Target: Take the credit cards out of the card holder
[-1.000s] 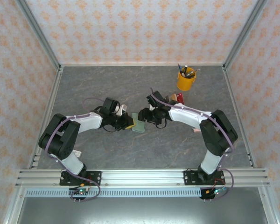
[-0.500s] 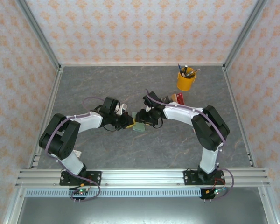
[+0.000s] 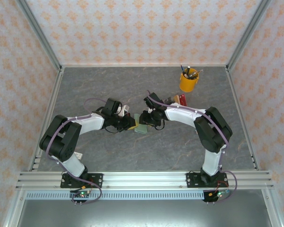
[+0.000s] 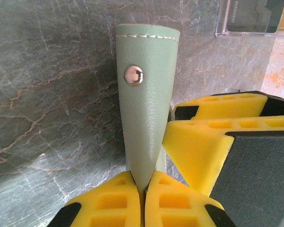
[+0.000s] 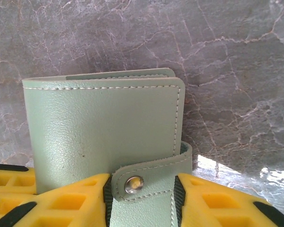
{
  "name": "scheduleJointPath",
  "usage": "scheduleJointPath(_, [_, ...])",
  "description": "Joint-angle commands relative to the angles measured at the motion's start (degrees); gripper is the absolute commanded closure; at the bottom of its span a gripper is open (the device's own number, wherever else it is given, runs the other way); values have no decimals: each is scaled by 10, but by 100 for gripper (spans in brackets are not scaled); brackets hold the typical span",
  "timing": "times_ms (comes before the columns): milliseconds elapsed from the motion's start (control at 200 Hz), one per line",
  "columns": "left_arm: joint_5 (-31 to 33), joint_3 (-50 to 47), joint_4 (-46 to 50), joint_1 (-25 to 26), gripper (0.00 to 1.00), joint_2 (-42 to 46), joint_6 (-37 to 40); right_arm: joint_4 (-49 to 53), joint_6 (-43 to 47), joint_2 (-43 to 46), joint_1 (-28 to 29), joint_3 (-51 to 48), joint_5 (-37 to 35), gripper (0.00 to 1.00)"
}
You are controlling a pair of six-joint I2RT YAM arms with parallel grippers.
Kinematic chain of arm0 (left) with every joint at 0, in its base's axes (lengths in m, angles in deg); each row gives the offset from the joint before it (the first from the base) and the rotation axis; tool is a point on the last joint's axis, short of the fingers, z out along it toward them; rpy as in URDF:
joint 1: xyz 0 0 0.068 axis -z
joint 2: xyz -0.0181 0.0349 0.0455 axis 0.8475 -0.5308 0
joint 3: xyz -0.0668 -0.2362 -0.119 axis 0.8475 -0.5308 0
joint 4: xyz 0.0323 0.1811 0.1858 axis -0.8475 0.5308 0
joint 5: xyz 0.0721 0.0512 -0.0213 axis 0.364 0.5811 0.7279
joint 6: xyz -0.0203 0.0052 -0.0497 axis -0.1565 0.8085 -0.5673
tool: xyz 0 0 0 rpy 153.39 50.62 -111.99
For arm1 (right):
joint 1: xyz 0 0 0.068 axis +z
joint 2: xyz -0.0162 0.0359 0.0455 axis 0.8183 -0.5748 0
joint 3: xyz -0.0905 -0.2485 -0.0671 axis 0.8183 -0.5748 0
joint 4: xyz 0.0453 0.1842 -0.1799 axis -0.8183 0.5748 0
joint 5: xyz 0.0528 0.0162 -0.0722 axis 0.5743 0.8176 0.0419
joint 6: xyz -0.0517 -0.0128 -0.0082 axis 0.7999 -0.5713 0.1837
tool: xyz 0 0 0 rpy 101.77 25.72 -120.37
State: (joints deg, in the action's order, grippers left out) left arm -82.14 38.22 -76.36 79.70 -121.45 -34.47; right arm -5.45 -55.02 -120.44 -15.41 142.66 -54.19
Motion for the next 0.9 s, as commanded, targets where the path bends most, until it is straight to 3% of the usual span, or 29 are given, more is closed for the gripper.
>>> scheduleJointPath(0, [29, 15, 18, 1, 100, 1, -4, 51, 12, -14, 1, 16, -64, 62])
scheduleJointPath(150, [50, 13, 32, 1, 100, 3, -10, 72, 11, -7, 1, 19, -110, 70])
scheduleJointPath(395, [58, 11, 39, 1, 100, 4, -10, 90, 2, -8, 1, 21, -143, 74])
scheduleJointPath(485, [56, 10, 35, 1, 100, 3, -11, 80, 8, -7, 1, 22, -120, 75])
scheduleJointPath(681, [41, 9, 29, 1, 100, -1, -10, 18, 32, -16, 1, 25, 18, 74])
scheduleJointPath(811, [41, 11, 35, 1, 100, 1, -6, 20, 29, -7, 1, 29, -2, 73])
scheduleJointPath(891, [39, 11, 35, 1, 100, 2, -5, 16, 32, 3, 1, 26, -6, 67])
